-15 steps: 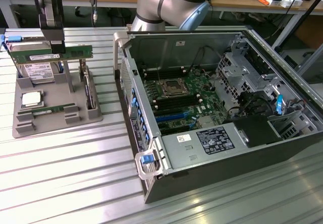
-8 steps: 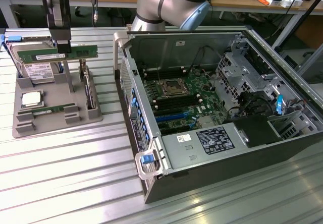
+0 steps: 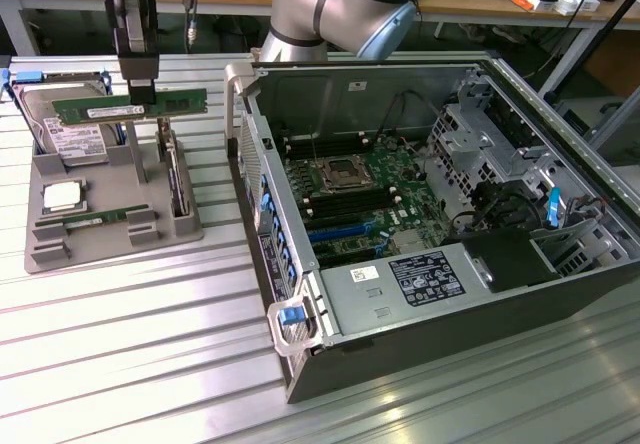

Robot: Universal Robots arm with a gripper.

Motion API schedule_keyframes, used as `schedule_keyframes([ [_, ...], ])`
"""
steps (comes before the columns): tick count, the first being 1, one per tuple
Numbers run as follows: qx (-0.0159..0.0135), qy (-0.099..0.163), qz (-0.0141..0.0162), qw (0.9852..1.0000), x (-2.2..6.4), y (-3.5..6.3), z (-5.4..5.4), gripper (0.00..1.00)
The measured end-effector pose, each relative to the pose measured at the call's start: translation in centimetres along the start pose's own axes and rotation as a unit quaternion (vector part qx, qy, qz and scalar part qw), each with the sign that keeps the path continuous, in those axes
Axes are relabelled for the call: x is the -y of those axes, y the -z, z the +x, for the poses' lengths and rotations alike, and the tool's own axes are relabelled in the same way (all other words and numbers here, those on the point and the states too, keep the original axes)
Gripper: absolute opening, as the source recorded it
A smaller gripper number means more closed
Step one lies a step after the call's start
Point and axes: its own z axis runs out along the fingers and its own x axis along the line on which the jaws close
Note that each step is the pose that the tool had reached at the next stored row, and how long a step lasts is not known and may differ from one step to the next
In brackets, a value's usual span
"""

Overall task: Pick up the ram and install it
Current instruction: 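Pick up the ram and move it above insertion slot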

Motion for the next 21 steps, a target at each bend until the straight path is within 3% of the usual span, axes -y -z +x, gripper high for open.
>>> schedule_keyframes([
  [21, 0.0000, 0.000, 0.0000, 1.0000, 3.91, 0.18, 0.2, 0.12],
])
